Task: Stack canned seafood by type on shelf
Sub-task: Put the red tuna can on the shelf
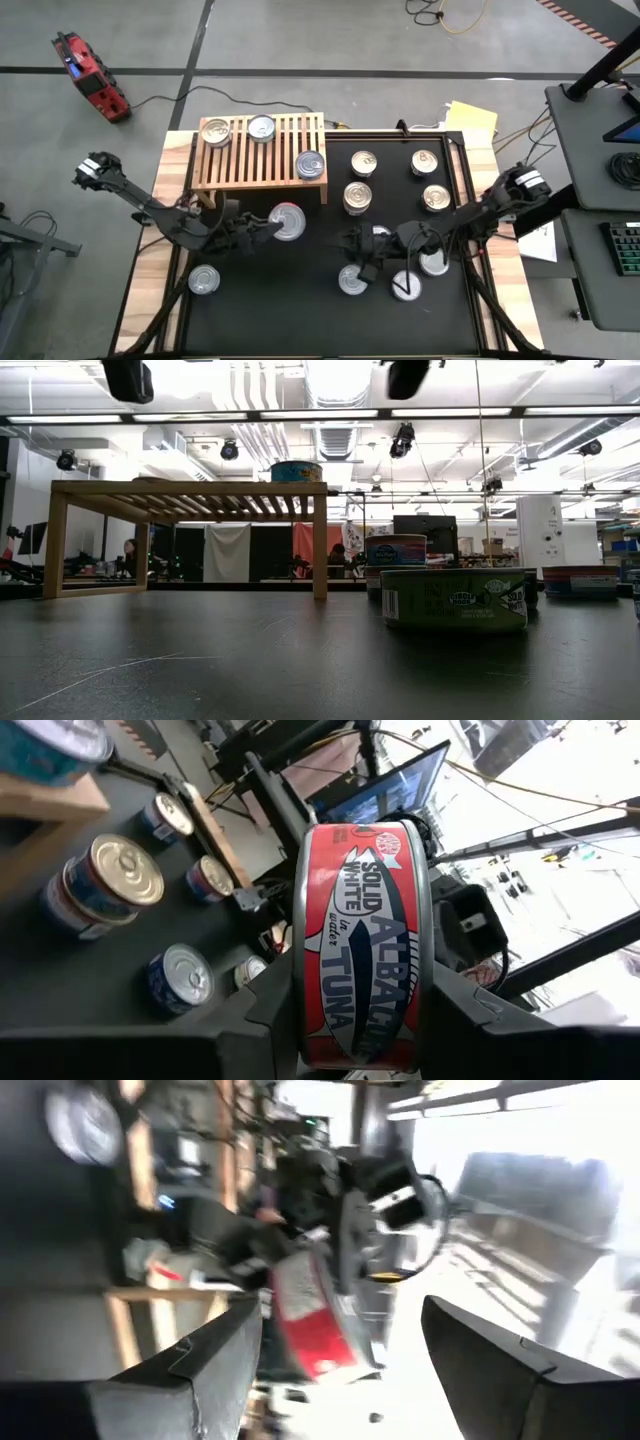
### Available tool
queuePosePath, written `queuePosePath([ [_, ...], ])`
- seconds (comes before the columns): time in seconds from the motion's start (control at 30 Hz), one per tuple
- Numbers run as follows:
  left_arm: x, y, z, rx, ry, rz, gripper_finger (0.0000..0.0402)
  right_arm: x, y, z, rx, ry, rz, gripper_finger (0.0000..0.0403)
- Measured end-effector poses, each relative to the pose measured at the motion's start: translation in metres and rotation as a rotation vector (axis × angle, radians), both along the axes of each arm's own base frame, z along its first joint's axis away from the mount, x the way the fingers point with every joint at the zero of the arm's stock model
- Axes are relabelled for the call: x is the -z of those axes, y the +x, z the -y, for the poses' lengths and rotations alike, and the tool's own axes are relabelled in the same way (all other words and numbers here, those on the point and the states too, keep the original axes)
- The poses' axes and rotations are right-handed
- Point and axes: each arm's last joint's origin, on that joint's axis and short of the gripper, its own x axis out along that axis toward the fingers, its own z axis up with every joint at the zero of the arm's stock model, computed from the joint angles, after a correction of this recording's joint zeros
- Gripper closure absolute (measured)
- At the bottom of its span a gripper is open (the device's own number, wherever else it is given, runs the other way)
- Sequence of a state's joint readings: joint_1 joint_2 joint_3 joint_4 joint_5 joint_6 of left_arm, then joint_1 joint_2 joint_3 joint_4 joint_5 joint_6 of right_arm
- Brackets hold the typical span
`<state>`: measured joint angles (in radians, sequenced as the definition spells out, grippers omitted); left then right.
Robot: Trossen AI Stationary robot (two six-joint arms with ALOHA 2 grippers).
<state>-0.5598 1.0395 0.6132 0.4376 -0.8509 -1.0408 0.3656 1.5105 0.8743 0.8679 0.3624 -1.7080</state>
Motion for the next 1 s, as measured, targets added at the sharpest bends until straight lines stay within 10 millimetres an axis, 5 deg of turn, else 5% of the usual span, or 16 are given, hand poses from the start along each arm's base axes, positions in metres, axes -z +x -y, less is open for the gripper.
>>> queuePosePath([
  [0.23, 0.002, 0.006, 0.003, -0.004, -0.036, 0.031, 0.0280, 0.020, 0.020, 0.002, 0.052, -0.152, -0.001, 0.0122],
  [0.4, 0.004, 0.009, 0.006, -0.004, -0.029, 0.020, 0.0280, 0.016, 0.041, 0.011, 0.185, -0.134, 0.016, 0.0127],
  [0.8, 0.008, 0.012, 0.007, -0.004, -0.013, -0.001, 0.0276, 0.016, 0.071, 0.015, 0.241, -0.184, 0.015, 0.0192],
  [1.0, 0.008, 0.012, 0.007, 0.002, 0.085, -0.030, 0.0147, 0.020, 0.072, 0.015, 0.256, -0.179, -0.002, 0.0276],
])
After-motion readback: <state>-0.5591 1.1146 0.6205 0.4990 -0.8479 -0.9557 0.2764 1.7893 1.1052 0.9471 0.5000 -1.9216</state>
